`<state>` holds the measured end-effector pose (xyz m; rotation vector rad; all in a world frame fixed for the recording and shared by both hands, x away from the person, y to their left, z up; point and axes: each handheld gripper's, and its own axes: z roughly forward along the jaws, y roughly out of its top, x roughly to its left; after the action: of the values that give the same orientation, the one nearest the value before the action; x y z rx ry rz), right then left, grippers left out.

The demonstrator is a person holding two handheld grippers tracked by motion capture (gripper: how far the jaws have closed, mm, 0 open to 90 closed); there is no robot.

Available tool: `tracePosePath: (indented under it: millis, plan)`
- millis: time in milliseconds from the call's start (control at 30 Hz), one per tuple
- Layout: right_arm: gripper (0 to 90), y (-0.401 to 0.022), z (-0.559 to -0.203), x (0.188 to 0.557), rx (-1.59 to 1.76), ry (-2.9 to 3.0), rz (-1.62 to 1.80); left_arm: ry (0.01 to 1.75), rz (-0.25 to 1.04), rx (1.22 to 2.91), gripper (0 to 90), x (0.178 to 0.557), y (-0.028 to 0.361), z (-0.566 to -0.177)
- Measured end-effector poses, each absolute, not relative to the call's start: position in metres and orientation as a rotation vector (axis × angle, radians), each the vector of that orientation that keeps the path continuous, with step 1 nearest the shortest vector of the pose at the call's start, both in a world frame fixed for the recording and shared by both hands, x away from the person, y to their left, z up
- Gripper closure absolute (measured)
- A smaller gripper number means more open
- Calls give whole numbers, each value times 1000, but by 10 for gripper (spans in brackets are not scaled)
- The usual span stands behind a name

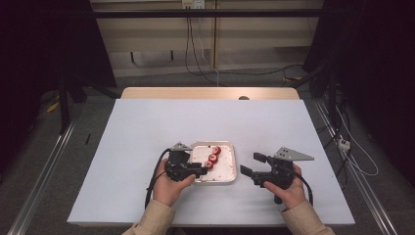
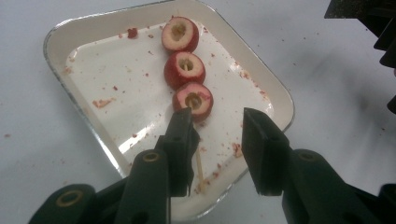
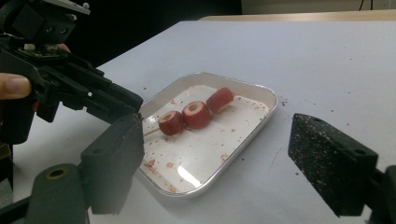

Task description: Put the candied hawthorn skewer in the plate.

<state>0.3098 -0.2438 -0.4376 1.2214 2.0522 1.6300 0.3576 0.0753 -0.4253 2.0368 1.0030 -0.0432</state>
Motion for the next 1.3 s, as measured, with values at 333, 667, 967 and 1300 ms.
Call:
tracePosePath:
  millis: [333, 667, 967, 1300]
  plan:
    - [170, -255, -438, 303, 1233, 2054, 1603, 938, -16, 2020, 539, 353, 87, -419]
    - [165, -261, -439, 297, 1234, 2070, 1594, 936, -2, 1996, 435, 350, 107, -418]
    - [165, -267, -440, 292, 1225, 2073, 1571, 938, 20, 1974, 343, 348, 129, -421]
    - [165, -271, -442, 288, 1228, 2077, 1552, 956, 71, 1960, 304, 344, 152, -422]
